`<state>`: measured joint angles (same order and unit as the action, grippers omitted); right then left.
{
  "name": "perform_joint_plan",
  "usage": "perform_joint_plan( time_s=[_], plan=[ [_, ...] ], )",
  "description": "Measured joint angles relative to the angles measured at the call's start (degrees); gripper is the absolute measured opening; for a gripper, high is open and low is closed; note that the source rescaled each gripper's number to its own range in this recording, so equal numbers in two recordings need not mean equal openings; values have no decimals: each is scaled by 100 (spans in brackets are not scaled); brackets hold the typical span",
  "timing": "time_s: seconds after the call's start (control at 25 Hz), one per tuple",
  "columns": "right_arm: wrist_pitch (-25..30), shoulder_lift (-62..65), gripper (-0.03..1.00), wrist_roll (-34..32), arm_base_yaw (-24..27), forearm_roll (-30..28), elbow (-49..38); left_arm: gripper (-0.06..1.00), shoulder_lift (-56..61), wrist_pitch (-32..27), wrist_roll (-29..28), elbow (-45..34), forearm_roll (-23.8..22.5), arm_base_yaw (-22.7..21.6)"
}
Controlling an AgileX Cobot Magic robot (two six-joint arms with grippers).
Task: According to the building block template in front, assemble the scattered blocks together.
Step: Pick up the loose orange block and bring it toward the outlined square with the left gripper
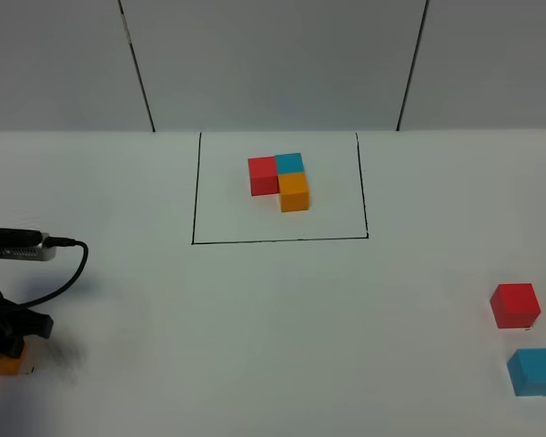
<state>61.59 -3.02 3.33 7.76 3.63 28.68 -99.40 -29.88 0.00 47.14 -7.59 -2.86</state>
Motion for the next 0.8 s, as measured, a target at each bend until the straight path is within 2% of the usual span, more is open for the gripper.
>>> perform_joint_plan(
  time_s=[0.12, 0.28, 0.4, 0.56, 0.8],
  plan=[
    [0, 0, 87, 0, 0, 0, 0, 0, -5, -413, 388, 233, 140, 0],
    [0, 0, 87, 0, 0, 0, 0, 0, -5, -834, 1183, 523, 759, 34],
    [0, 0, 87, 0, 0, 0, 0, 0, -5, -1050, 1887, 786, 1170, 263],
    [0, 0, 87, 0, 0, 0, 0, 0, -5, -1407, 2662, 1263, 1372, 888],
    [0, 0, 87, 0, 0, 0, 0, 0, -10, -1748, 3300, 2157, 1401, 1940]
  ],
)
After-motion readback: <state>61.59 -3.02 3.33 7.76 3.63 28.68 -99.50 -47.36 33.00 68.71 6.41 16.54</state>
